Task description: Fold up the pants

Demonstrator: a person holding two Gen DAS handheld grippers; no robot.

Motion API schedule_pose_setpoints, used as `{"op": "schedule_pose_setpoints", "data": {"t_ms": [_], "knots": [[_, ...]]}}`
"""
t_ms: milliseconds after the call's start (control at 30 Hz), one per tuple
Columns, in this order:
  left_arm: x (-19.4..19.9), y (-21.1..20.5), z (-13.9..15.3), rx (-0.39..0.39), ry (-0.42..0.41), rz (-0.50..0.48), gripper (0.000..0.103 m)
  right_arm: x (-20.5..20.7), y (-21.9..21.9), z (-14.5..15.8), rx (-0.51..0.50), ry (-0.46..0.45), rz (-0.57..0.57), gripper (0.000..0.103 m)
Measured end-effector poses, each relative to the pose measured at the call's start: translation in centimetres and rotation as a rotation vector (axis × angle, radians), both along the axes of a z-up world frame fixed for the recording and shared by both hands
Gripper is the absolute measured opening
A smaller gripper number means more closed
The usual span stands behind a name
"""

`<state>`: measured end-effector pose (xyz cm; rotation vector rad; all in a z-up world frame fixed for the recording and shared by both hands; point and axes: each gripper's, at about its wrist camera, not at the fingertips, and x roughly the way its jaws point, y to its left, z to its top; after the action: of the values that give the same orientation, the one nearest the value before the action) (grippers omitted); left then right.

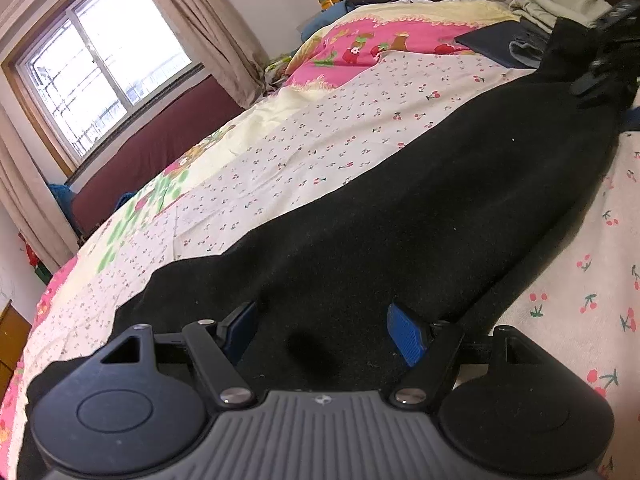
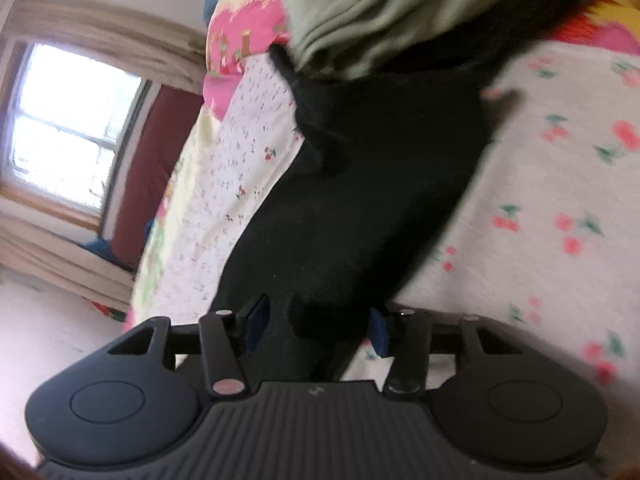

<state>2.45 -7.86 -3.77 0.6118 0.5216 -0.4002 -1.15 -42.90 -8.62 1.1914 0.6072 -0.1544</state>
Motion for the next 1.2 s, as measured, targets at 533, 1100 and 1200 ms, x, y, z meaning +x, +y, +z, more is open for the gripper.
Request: {"op": "schedule_pose_setpoints", "data": {"t_ms": [533,1100,1200], "knots": [[-0.3,-0.5,0.3,-0.026,-0.008,-0.019,0.084,0.4,-0.1,0.8,-0.006,-0.249,-0.131,0.016],[0.0,0.2,0.3,-0.103,0.023,-0.017,0.084,4.5,0.7,0.3,-0.030,-0.091,-0.125,0.007],[-0.3,0.3,0.5,-0.102,0.013,-0.027,0.084,4.3,0.8,0.2,0.018,-0.106,-0.176,0.006]]}}
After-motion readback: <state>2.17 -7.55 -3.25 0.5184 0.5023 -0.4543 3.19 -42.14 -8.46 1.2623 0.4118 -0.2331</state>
